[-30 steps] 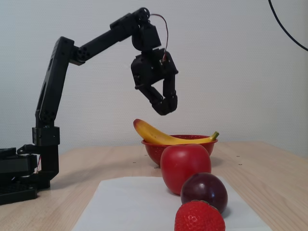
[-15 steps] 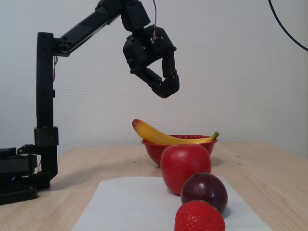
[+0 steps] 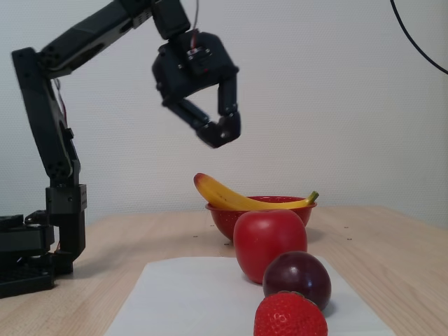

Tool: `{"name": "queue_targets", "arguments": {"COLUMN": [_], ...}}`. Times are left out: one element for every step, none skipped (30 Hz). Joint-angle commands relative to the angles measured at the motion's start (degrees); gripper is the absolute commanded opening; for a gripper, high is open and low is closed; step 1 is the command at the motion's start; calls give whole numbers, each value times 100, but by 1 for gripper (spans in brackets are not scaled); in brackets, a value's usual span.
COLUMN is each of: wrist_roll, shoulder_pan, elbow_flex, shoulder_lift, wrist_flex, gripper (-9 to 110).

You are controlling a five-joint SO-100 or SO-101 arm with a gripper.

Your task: Grasp the banana and put it in the red bowl.

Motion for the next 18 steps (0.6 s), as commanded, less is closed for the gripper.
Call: {"name": "queue_targets", "arguments": {"wrist_roll": [62,62,53,44,26,26,18,18,18,18,18,9,9,9,0,0,-18,-35], "shoulder_pan": [-88,-123,-167,-193,-220,-255,-281,-308,-334,-360,-378,-396,-404,-422,-422,-422,-422,-422], "elbow_flex": [132,378,615,853,1107,1389,1661,1951,2250,2549,2848,3164,3463,3753,4052,4333,4588,4825], "shoulder_lift": [826,984,1134,1283,1450,1608,1775,1942,2118,2294,2479,2663,2830,2997,3173,3331,3472,3612], "wrist_flex": [-369,-501,-615,-729,-888,-1037,-1204,-1397,-1608,-1793,-1978,-2206,-2426,-2637,-2856,-3076,-3278,-3463], "gripper": [0,0,0,0,0,0,0,0,0,0,0,0,0,0,0,0,0,0]}}
